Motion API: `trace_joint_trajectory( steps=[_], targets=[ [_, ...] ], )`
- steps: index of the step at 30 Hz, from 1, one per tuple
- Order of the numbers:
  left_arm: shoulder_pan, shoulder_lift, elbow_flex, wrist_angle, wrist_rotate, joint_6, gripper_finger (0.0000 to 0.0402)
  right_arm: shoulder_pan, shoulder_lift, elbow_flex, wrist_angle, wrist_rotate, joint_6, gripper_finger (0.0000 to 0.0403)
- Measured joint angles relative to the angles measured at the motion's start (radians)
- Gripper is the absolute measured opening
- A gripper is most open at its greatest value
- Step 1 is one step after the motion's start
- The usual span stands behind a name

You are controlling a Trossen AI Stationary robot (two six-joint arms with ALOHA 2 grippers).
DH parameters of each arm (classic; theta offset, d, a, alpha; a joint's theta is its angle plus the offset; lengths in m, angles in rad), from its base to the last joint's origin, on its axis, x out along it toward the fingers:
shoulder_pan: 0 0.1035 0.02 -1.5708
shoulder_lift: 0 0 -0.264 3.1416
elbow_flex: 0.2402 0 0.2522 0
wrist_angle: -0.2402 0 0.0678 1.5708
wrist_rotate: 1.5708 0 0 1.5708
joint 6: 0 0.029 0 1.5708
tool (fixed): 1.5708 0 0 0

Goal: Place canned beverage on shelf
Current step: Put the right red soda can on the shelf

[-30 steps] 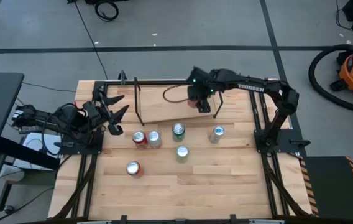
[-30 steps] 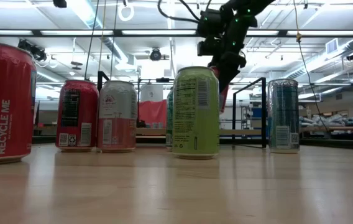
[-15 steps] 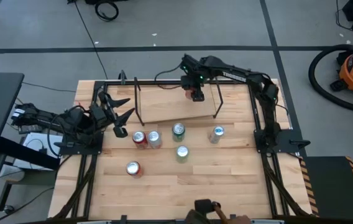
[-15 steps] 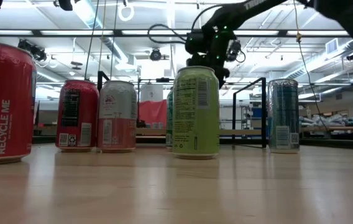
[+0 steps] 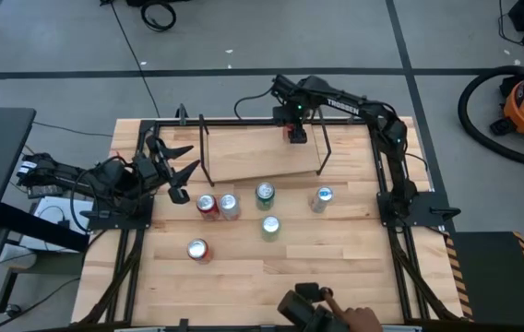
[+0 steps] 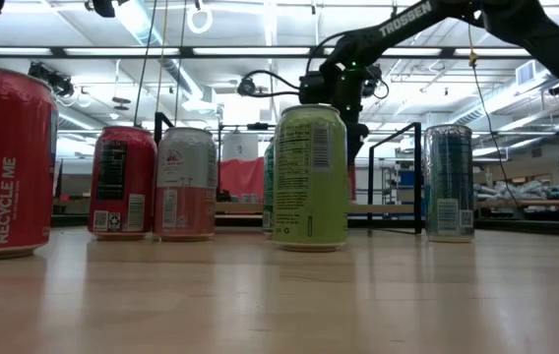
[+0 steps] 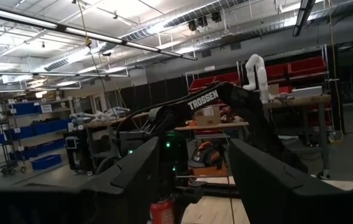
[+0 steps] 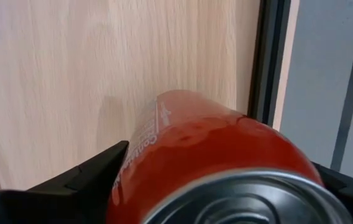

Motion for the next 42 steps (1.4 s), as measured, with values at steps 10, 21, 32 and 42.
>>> trace_joint_trajectory(
  steps=[10,21,32,42],
  targets=[
    [0.000,0.000,0.000,-0.006,0.000,0.000,0.0205,-0.005,0.002,-0.001,0.004,0.003,0.028,0.0350],
    [0.000,0.000,0.000,-0.006,0.000,0.000,0.0205,0.003,0.002,-0.002,0.002,0.014,0.031,0.0374],
    [0.000,0.000,0.000,-0.007,0.000,0.000,0.0205,0.045,0.002,-0.002,-0.008,0.160,0.005,0.0398],
    [0.000,0.000,0.000,-0.007,0.000,0.000,0.0205,0.067,0.002,-0.002,-0.049,0.293,-0.001,0.0399]
  ],
)
